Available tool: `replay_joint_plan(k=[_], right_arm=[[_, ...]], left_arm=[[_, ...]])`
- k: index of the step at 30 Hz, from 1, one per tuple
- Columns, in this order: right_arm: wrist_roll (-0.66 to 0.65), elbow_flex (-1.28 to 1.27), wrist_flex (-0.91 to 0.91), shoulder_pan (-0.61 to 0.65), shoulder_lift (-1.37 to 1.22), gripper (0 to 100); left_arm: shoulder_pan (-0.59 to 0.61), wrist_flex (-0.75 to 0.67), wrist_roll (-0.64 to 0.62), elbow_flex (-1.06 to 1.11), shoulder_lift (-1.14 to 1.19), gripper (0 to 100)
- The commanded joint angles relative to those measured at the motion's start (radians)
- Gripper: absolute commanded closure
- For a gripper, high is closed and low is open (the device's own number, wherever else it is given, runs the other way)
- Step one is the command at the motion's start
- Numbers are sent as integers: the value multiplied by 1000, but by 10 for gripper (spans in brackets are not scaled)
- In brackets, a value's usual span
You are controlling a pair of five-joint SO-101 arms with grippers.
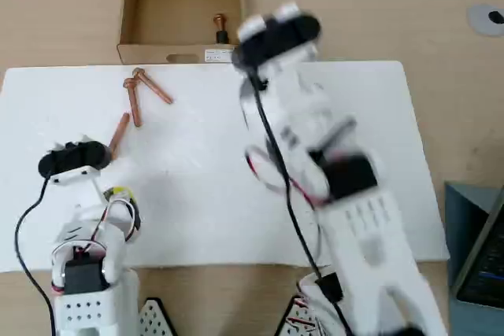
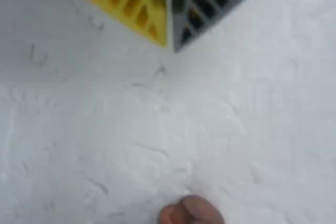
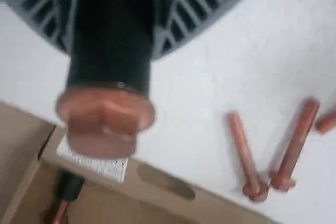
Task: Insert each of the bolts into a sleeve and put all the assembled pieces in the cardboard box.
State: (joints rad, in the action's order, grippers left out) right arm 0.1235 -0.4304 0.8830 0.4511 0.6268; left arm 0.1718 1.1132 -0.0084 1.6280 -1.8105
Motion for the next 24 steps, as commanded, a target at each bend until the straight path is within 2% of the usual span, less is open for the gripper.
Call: replay_joint_plan(k=[1, 4, 14, 24], right_arm=[[2, 240, -71, -13, -202, 989], [-3, 367, -117, -13, -361, 989], [-135, 817, -239, -13, -872, 989], [-262, 1305, -238, -13, -1339, 988]], left_arm=[[9, -52, 8, 14, -8, 998], [9, -75, 8, 21, -8, 998], [9, -78, 2, 21, -8, 997], [9, -78, 0, 21, -8, 997]])
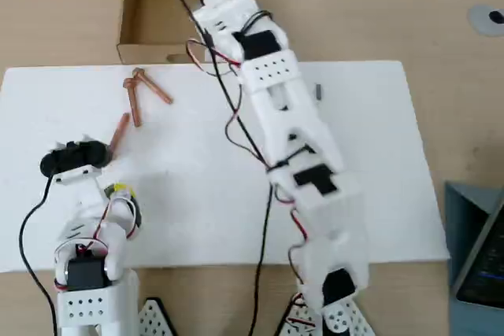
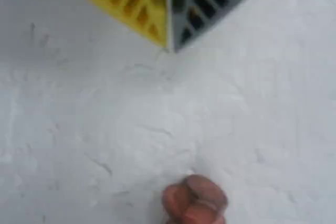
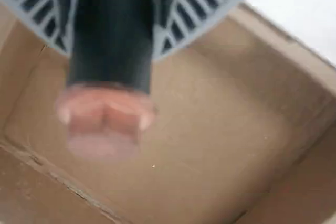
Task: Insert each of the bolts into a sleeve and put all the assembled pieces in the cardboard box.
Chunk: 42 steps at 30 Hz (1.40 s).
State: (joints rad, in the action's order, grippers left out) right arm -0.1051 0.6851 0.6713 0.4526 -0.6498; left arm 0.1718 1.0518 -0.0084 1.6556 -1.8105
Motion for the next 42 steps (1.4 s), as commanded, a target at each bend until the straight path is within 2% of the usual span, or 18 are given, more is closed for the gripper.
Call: replay_joint_plan(k=[1, 11, 17, 32, 38, 42], right_arm=[[-48, 229, -26, -15, -102, 988], [-160, 481, 23, -15, -340, 981], [-153, 535, 104, -15, -367, 847], [-153, 553, 107, -15, -361, 882], [-157, 730, 295, -15, -364, 958], [-158, 828, 434, -25, -367, 968]], left_arm=[[9, -17, 0, -6, -8, 997], [9, -17, 0, -6, -8, 998], [9, -17, 0, -6, -8, 998], [9, -17, 0, -6, -8, 998], [9, -15, 0, -8, -8, 997], [9, -15, 0, -8, -8, 997]])
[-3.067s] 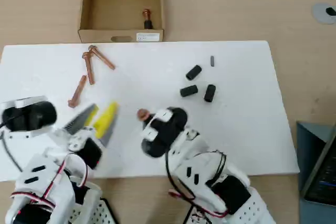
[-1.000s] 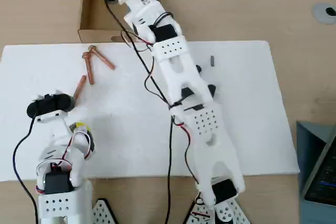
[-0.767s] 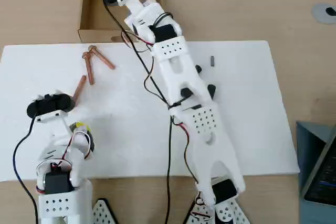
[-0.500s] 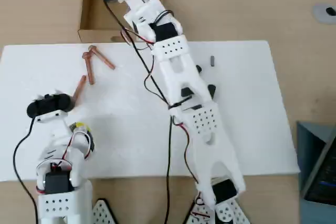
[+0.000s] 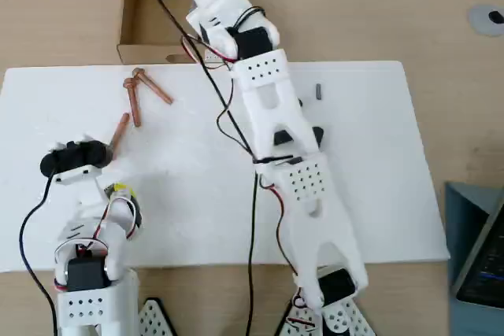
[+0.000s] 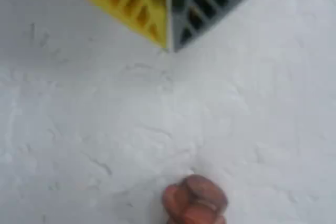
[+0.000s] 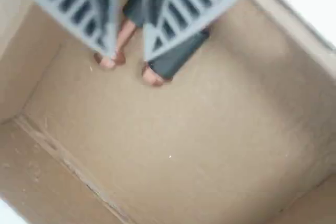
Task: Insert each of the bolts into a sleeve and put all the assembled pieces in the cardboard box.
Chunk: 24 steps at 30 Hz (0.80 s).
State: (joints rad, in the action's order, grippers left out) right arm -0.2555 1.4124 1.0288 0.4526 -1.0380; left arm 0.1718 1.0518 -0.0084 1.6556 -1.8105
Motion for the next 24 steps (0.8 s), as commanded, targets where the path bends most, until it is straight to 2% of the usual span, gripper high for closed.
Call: replay_joint_plan(k=[1, 8, 16, 24], right_arm=[[-8, 117, 104, -28, 21, 968], [-3, 254, 284, -47, 21, 968], [-6, 257, 460, -74, 28, 968], [-23, 257, 755, -81, 166, 966]], left_arm=[[9, -15, 0, -8, -8, 997], [9, -15, 0, -8, -8, 997], [9, -15, -2, -8, -8, 997], [11, -15, -17, -8, -8, 997]])
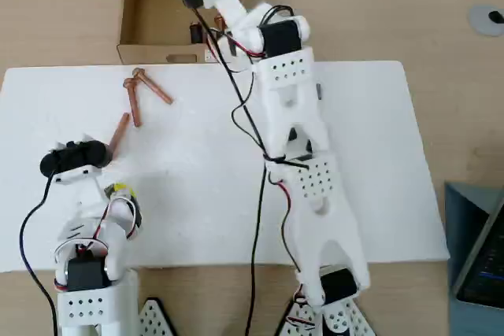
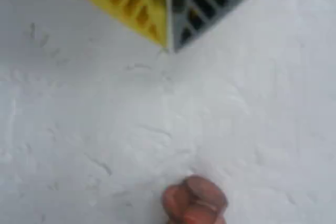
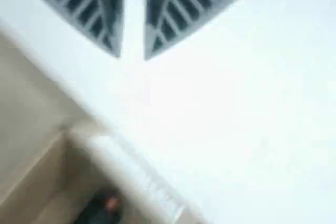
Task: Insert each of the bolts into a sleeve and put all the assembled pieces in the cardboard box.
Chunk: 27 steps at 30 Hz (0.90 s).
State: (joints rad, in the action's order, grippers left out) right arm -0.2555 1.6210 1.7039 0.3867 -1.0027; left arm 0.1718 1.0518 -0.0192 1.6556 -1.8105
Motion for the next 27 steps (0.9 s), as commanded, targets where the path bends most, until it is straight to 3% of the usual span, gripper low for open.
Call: replay_joint_plan(k=[1, 7, 14, 22, 27], right_arm=[[-49, 48, 84, -18, 145, 966], [-252, 44, 84, -97, 243, 966], [-273, -5, 84, -145, 331, 966], [-282, -487, 84, -143, 601, 965], [-393, -846, 83, -147, 774, 965]], left_arm=[[11, -15, -6, -8, -8, 997], [11, -15, -6, -8, -8, 997], [11, -15, -8, -8, -8, 997], [11, -15, -8, -8, -8, 997], [11, -15, -8, -8, -8, 997]])
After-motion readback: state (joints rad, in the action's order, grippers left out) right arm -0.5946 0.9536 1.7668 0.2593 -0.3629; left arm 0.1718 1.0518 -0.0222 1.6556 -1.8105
